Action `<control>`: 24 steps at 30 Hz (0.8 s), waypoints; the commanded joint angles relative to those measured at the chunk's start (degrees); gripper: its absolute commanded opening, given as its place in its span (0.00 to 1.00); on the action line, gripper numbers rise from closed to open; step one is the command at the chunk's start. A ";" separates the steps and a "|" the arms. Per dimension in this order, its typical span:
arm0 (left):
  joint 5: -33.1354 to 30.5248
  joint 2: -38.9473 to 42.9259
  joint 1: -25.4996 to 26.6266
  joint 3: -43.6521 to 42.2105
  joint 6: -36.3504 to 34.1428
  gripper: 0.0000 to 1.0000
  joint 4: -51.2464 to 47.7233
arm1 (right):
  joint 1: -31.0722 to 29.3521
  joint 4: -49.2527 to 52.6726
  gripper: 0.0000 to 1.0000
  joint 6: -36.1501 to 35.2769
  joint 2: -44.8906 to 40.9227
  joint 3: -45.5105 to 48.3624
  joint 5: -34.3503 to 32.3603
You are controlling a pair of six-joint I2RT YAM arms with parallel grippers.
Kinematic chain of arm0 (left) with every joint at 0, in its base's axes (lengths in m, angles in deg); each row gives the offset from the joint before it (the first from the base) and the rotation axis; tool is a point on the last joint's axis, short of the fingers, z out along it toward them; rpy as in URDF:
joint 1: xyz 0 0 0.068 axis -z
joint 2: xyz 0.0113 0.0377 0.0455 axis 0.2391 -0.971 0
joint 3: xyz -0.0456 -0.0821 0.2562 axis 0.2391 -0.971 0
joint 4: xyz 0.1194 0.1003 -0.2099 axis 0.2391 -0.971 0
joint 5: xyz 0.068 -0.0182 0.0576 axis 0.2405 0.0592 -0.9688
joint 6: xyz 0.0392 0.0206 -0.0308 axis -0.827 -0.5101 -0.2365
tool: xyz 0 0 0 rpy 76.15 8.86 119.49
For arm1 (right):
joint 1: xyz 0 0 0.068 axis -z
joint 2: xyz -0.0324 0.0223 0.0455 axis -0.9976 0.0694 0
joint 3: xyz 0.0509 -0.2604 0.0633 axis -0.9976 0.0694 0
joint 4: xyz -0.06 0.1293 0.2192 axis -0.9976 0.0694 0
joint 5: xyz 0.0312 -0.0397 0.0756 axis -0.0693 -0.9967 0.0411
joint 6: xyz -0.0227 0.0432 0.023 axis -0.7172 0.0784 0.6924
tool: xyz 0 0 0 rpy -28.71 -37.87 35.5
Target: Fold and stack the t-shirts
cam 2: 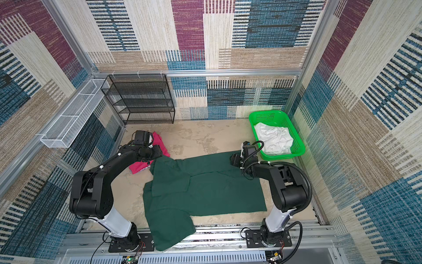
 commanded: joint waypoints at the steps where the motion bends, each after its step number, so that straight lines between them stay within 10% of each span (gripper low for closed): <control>1: 3.09 -2.19 -0.20 1.48 -1.93 0.57 0.56 | 0.02 7.65 0.74 0.35 0.50 0.11 0.33; 10: -1.49 -5.48 -0.20 2.41 -1.41 0.42 -0.18 | 0.02 7.47 0.75 -0.08 1.36 -0.24 0.96; 16: -0.81 -6.57 -0.20 3.21 -0.57 0.02 -0.49 | 0.01 6.82 0.75 -0.31 1.97 -0.38 2.08; 24: -0.53 3.17 -0.20 -0.61 -1.05 0.00 1.19 | 0.02 7.82 0.75 -1.21 2.11 -2.00 1.99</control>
